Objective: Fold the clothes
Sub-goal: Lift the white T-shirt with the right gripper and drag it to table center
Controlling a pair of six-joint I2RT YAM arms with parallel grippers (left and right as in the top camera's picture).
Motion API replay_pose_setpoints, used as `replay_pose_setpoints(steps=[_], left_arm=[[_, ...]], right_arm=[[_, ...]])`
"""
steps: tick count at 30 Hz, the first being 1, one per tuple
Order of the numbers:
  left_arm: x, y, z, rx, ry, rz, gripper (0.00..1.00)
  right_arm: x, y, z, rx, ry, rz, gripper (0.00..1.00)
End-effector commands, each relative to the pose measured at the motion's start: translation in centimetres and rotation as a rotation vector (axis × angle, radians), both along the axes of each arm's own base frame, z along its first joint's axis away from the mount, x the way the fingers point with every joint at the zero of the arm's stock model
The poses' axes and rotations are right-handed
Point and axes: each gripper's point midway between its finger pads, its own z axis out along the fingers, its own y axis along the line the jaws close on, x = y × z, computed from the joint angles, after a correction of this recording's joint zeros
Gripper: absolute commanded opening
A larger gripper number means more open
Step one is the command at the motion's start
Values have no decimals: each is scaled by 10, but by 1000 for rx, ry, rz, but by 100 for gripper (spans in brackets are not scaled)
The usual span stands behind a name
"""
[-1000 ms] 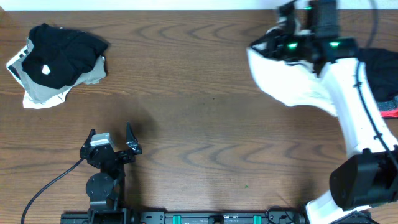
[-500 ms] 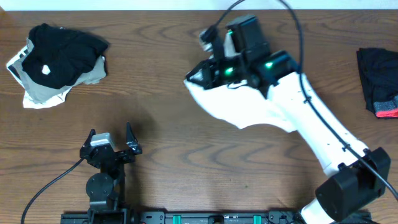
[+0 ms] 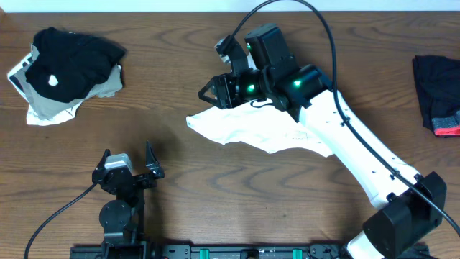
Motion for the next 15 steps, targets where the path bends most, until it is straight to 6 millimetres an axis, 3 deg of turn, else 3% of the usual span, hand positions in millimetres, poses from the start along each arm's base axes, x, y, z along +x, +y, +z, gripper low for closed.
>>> replay_pose_setpoints(steps=[1, 3, 7, 9, 12, 15], left_arm=[[-1, 4, -18, 10, 53, 21, 98], [-1, 4, -18, 10, 53, 21, 98], [-1, 4, -18, 10, 53, 21, 98], [-1, 4, -18, 10, 53, 21, 98], [-1, 4, -18, 10, 53, 21, 98], [-1, 4, -18, 10, 53, 21, 98]], right_arm=[[18, -31, 20, -43, -78, -105, 52], [30, -63, 15, -132, -85, -218, 58], [38, -153, 7, -371, -74, -478, 71], [32, -192, 4, -468, -45, -567, 78], [14, -245, -3, -602, 31, -670, 96], [-5, -287, -16, -694, 153, -756, 99]])
